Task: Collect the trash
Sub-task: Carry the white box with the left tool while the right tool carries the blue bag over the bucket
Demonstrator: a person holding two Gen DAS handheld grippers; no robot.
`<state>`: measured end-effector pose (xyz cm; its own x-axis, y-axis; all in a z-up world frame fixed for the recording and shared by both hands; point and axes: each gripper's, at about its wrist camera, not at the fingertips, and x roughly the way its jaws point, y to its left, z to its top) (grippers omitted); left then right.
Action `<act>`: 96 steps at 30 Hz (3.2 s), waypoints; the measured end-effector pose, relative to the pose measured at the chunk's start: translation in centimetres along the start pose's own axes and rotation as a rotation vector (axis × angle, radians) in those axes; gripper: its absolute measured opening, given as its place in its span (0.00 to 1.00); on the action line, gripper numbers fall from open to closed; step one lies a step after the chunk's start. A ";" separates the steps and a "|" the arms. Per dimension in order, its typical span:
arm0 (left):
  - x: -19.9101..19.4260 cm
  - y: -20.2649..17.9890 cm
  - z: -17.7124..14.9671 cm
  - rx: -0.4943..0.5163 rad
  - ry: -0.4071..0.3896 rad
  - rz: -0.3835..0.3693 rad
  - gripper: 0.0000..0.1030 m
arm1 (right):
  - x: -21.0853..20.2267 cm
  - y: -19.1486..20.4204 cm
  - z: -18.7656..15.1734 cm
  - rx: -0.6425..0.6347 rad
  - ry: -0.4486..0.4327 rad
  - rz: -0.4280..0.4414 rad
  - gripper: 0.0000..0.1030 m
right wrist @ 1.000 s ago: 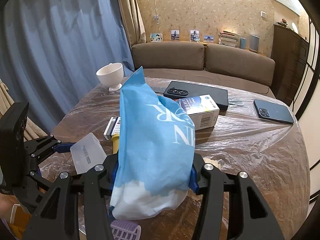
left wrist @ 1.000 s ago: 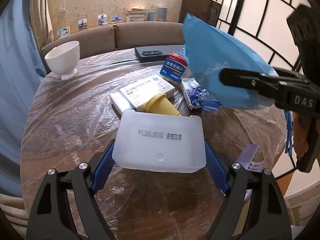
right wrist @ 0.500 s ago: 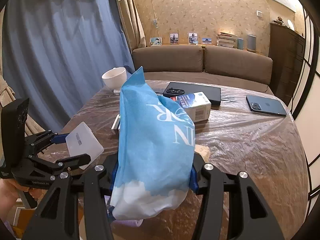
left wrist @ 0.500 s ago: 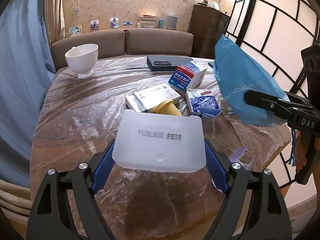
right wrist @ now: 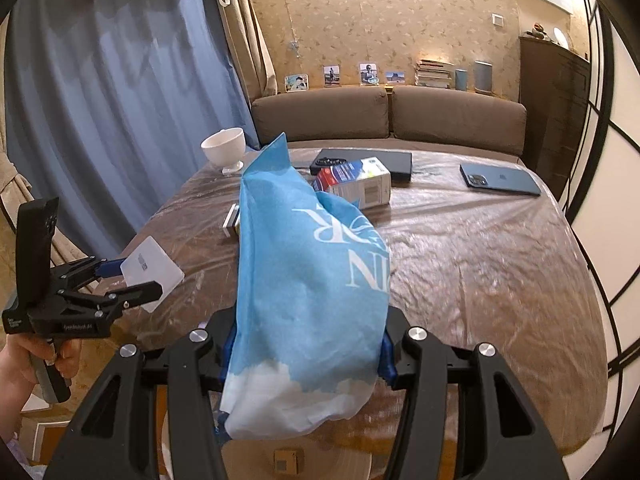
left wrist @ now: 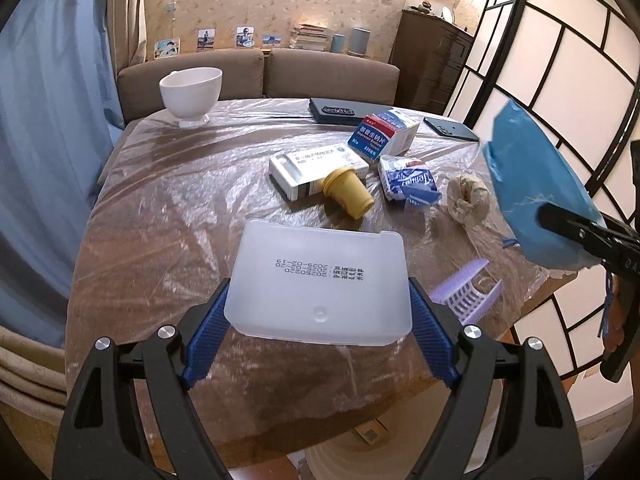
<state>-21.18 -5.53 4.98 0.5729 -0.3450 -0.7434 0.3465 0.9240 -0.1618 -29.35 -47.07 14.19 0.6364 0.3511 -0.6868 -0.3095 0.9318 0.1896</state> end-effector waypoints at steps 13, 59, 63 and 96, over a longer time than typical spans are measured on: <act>-1.6 -0.5 -2.2 -0.006 0.019 0.002 0.82 | -2.4 0.2 -3.8 0.037 0.041 0.015 0.49; -2.6 -5.0 -8.9 0.020 0.141 -0.078 0.82 | -1.8 3.8 -11.5 -0.021 0.256 0.166 0.49; -2.4 -5.4 -9.3 0.025 0.152 -0.081 0.82 | -1.6 3.9 -11.8 -0.022 0.266 0.170 0.49; 1.5 -6.3 -11.8 0.030 0.239 -0.049 0.82 | 4.3 3.7 -16.1 0.031 0.525 0.165 0.49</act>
<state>-31.23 -9.97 -2.78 0.3641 -0.3375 -0.8681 0.3938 0.9004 -0.1849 -39.14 -43.63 0.69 0.1410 0.4070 -0.9025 -0.3496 0.8733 0.3393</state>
